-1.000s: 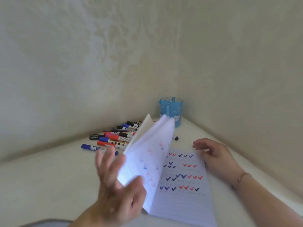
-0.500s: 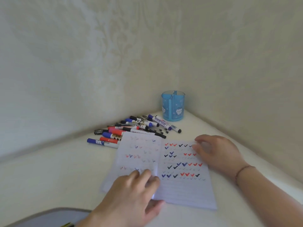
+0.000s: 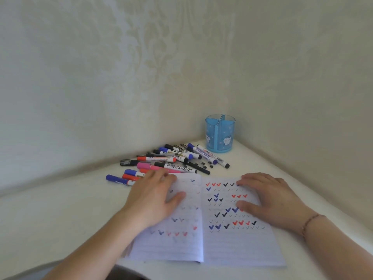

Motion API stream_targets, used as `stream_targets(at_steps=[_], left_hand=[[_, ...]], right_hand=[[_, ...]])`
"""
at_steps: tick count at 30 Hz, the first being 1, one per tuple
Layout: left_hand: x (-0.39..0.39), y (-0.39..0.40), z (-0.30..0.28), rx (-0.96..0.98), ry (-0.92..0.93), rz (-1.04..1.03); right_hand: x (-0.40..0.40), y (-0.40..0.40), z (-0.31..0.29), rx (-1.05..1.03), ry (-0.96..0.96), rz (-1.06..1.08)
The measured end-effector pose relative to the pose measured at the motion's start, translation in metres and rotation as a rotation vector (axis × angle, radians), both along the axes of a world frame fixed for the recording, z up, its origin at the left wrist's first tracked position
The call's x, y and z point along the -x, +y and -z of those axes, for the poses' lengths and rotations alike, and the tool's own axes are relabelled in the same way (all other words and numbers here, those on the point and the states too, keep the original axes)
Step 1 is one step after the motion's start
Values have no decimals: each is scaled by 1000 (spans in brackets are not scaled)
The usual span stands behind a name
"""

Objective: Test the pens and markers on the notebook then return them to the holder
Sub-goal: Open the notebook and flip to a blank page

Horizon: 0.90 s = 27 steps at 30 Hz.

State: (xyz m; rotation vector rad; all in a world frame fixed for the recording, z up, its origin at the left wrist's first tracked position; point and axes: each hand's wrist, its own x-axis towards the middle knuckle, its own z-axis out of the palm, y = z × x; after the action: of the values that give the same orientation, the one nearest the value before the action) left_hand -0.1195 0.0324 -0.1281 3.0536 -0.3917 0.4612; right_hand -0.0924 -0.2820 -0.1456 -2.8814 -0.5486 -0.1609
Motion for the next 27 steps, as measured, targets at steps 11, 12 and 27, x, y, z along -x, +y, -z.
stream_targets(at_steps=[11, 12, 27], left_hand=[[-35, 73, 34, 363, 121, 128], [-38, 76, 36, 340, 128, 152], [-83, 84, 29, 354, 39, 149]], right_hand=[[-4, -2, -3, -26, 191, -115], [-4, -4, -4, -9, 207, -127], [30, 73, -32, 210, 362, -571]])
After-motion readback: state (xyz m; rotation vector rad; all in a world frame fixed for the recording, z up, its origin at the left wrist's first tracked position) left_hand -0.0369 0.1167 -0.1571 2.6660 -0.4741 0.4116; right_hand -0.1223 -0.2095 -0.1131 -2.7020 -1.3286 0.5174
